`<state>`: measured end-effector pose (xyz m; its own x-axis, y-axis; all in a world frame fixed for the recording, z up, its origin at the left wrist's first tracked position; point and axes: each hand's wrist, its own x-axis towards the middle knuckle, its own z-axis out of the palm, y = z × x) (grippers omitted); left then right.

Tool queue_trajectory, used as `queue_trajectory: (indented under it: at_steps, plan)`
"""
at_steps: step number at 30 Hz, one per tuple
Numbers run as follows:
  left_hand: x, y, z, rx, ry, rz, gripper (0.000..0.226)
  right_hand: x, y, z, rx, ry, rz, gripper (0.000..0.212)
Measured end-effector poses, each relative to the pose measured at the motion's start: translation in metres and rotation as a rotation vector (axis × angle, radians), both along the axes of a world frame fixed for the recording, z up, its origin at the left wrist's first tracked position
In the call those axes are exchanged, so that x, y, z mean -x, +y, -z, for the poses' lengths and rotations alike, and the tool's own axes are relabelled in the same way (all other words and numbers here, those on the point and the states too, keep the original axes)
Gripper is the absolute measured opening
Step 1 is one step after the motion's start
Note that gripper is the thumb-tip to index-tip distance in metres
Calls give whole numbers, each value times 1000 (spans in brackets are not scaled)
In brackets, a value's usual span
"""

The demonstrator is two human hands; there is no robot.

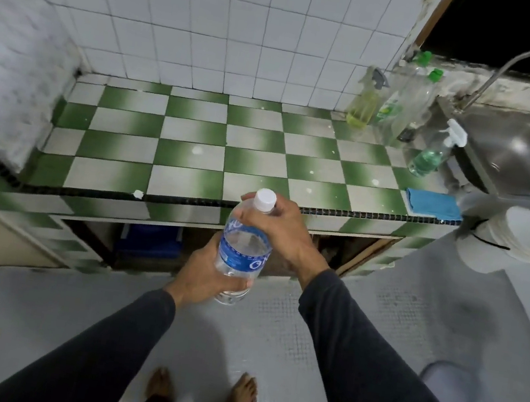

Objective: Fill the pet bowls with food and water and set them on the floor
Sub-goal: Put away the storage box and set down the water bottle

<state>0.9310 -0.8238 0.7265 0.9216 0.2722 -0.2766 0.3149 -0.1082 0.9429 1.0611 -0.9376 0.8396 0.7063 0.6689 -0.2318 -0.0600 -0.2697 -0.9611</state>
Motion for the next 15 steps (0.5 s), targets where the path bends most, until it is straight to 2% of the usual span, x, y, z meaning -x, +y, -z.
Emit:
queue_trajectory:
  at_steps: [4,9,15]
  plan:
    - [29,31,6,-5,1,-12,94,28,32,1,-6,3,-25,34]
    - [53,62,21,-9,7,-25,92,50,64,13,2,5,-13,53]
    - [66,81,54,-9,41,-38,95,59,90,40,94,-10,-60,42]
